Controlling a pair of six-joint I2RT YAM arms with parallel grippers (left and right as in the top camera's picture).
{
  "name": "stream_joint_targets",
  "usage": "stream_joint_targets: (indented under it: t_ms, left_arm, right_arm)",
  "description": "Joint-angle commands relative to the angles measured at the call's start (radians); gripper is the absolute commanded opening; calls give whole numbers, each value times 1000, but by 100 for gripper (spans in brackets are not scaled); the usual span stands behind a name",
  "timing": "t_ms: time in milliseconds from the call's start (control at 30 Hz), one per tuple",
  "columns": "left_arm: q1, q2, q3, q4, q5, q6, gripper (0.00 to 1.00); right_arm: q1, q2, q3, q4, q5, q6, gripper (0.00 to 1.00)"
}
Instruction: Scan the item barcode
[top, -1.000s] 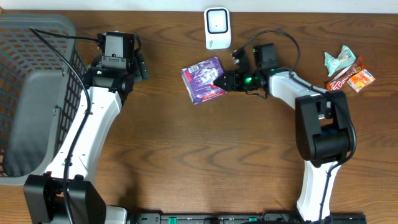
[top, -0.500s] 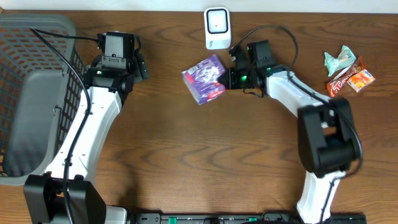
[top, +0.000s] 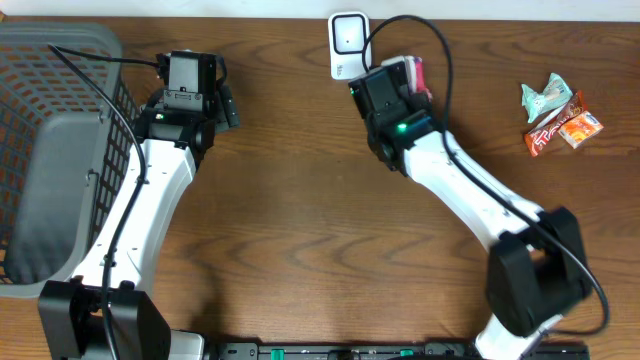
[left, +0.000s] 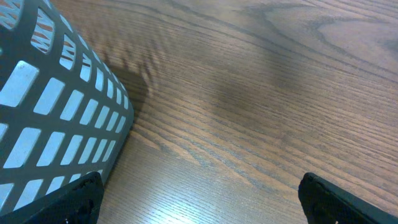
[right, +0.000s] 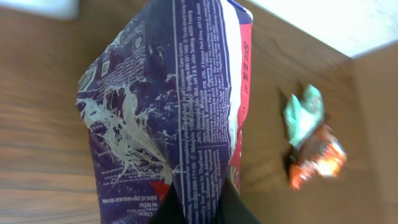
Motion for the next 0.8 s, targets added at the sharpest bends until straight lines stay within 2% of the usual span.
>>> stream_joint_targets:
  t_ms: [0,100,233,300,400,467,667,733,767]
  left_arm:
    - [2,2,5,0,-13,13,99]
    - [2,2,5,0,-13,13,99]
    - [2,2,5,0,-13,13,99]
    - [2,2,5,0,-13,13,99]
    - [2,2,5,0,-13,13,99]
    - [2,2,5,0,-13,13,99]
    - [2,2,5,0,-13,13,99]
    - [2,2,5,0,-13,13,99]
    - [2,2,5,0,-13,13,99]
  right_arm:
    - [11,81,-2,-15,140,4,1]
    - [58,121,-2,-15,84,48,4]
    - [126,116,-2,47,-97,74,12]
    - [159,113,3,93,-172,79,23]
    - [193,109,29,123,-226,115,52]
    - [197,104,61,108,-239,115,59]
    - [149,69,185,-26,-281,146,58]
    - [112,55,213,-57,-348,145,59]
    - [60,45,225,-70,-453,145,64]
